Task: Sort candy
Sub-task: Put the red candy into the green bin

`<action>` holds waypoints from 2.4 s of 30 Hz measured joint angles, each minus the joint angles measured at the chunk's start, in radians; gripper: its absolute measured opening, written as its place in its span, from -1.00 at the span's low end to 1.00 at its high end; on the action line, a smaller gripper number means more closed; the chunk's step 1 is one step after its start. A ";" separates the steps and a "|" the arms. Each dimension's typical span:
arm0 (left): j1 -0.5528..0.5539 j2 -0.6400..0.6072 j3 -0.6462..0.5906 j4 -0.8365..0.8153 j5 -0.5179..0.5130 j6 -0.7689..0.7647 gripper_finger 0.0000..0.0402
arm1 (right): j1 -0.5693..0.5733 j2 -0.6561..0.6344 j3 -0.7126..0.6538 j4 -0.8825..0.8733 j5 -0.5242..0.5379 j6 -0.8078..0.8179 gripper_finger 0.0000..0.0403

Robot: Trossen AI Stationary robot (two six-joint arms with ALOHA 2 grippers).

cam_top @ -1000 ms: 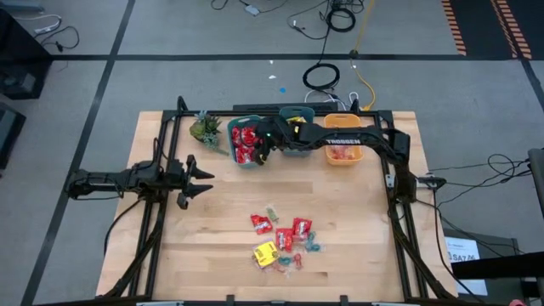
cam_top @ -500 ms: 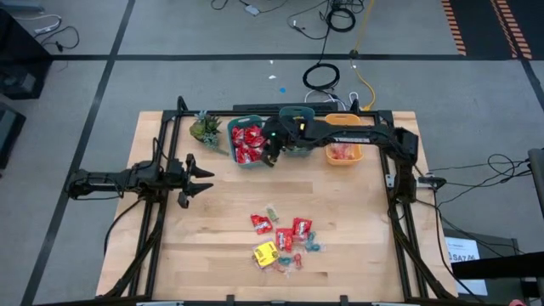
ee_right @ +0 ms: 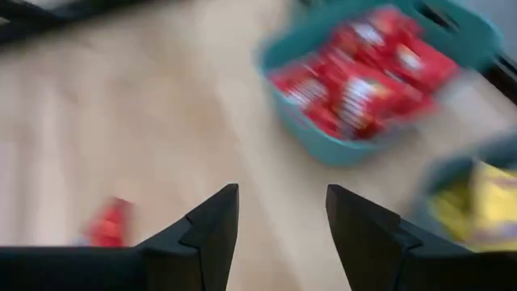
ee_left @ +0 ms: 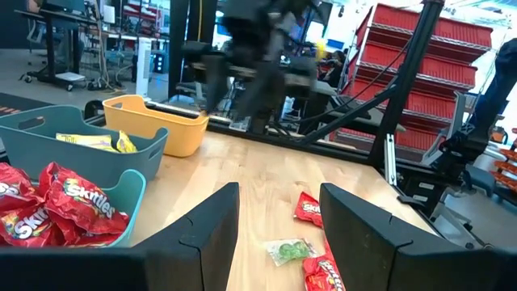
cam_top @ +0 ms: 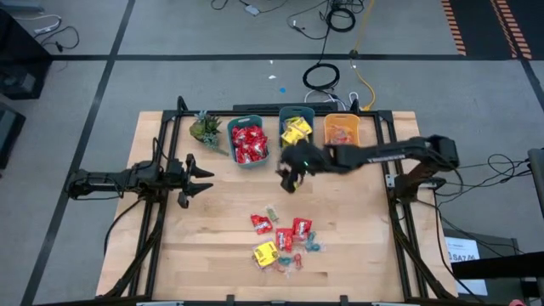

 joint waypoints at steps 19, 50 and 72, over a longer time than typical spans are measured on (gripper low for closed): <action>0.000 0.000 0.000 0.000 0.000 -0.001 -0.09 | 0.256 0.322 -0.090 0.538 -0.158 -0.308 -0.10; 0.000 0.000 0.000 0.000 0.000 -0.001 -0.09 | 0.246 0.462 0.070 0.294 -0.156 -0.373 -0.88; 0.000 0.000 0.000 0.000 0.000 -0.001 -0.09 | 0.087 0.158 0.115 0.273 -0.094 -0.372 -0.91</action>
